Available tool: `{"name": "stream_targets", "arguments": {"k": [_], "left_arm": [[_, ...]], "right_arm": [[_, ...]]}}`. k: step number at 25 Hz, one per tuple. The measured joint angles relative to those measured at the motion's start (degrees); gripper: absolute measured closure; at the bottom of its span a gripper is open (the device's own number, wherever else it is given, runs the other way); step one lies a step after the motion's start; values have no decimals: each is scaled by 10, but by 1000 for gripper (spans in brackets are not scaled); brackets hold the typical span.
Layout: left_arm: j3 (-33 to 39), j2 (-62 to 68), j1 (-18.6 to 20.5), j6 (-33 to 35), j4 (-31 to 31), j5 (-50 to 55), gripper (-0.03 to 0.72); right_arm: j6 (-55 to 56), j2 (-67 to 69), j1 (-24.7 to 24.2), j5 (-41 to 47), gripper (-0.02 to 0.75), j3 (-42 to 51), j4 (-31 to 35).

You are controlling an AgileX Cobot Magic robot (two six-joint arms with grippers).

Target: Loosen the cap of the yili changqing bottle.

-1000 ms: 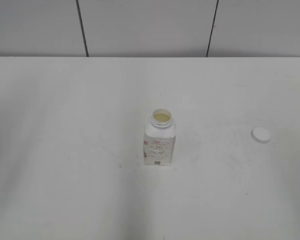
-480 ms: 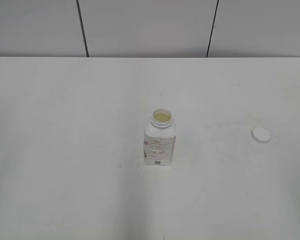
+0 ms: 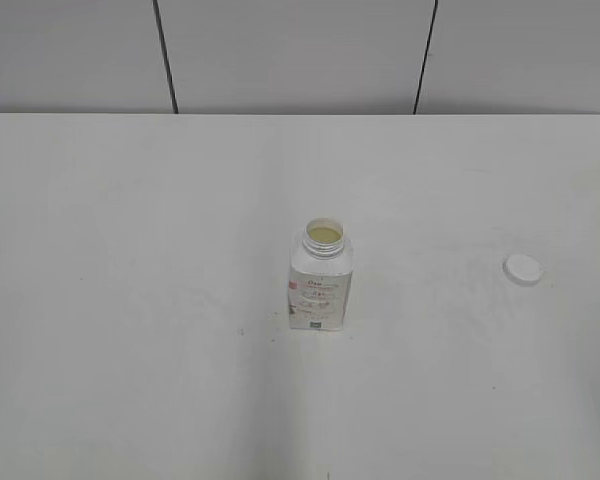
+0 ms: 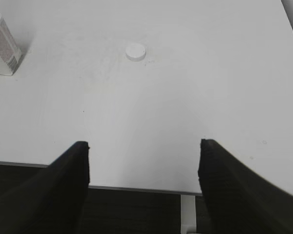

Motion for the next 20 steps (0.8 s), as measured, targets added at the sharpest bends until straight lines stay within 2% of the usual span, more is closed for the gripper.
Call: {"name": "stream_targets", "arguments": {"k": [8, 14, 20], "left_arm": [[50, -47, 0, 0, 4, -40, 312], [55, -48, 0, 0, 3, -46, 312], [55, -48, 0, 4, -44, -47, 321]], "right_arm": [[-3, 0, 0, -57, 187, 20, -9], [-3, 0, 0, -65, 187, 20, -8], [-3, 0, 0, -67, 187, 20, -8]]}}
